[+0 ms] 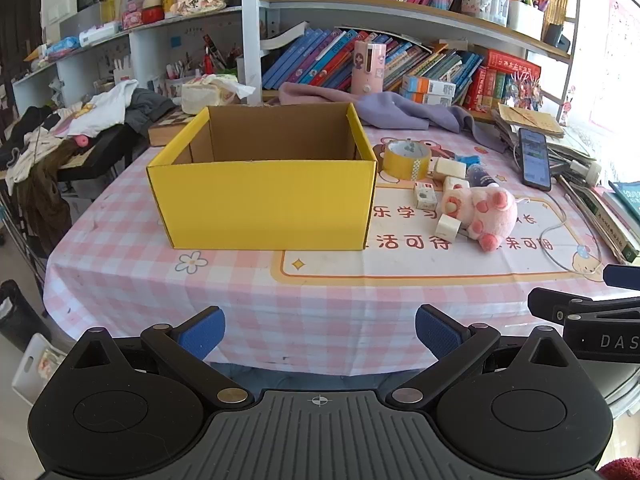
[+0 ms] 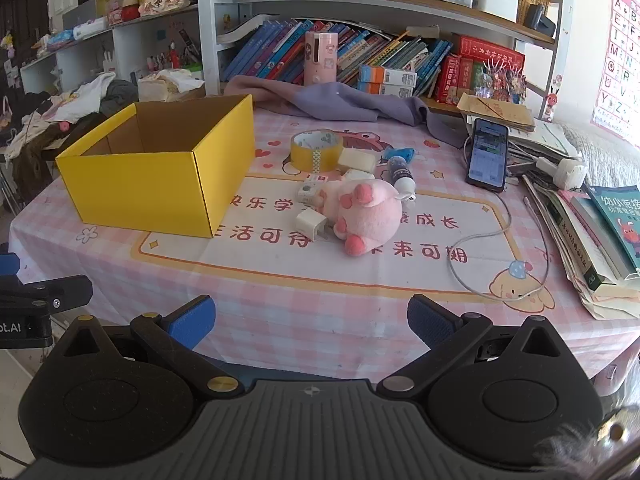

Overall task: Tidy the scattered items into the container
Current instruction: 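Move right tool toward pink plush pig while left tool approaches white charger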

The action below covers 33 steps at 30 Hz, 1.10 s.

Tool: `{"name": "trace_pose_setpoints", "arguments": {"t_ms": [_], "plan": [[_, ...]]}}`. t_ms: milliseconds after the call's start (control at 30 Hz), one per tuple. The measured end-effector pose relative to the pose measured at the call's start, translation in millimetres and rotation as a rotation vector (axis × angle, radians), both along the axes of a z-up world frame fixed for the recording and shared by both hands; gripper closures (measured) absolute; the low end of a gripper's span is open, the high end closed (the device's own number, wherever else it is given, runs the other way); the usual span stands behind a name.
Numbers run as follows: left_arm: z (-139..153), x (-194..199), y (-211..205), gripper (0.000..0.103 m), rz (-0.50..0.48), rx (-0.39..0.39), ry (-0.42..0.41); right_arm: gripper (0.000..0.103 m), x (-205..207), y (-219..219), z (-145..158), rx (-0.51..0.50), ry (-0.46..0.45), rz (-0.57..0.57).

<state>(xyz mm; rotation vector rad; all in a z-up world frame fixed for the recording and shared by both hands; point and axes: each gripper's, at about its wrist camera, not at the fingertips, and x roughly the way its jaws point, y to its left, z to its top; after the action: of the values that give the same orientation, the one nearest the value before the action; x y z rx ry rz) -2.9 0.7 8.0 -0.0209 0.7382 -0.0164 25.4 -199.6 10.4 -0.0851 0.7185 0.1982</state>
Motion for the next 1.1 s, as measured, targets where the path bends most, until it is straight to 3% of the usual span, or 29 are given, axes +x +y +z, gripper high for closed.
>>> {"name": "trace_pose_setpoints", "arguments": {"t_ms": [567,833,1100], "plan": [[4.3,-9.1,1.7,0.000,-0.048,-0.050,-0.037,0.000,-5.0,1.1,4.1,-0.014,-0.049,0.056],[7.7,-9.3,0.1,0.000,-0.033,0.043,-0.070,0.000,-13.8,10.1,7.6,-0.033,-0.104,0.097],[-0.3,2.5,-5.1,0.000,-0.043,0.017,-0.024,0.000,-6.3,-1.2,8.7,-0.001,-0.086,0.084]]}}
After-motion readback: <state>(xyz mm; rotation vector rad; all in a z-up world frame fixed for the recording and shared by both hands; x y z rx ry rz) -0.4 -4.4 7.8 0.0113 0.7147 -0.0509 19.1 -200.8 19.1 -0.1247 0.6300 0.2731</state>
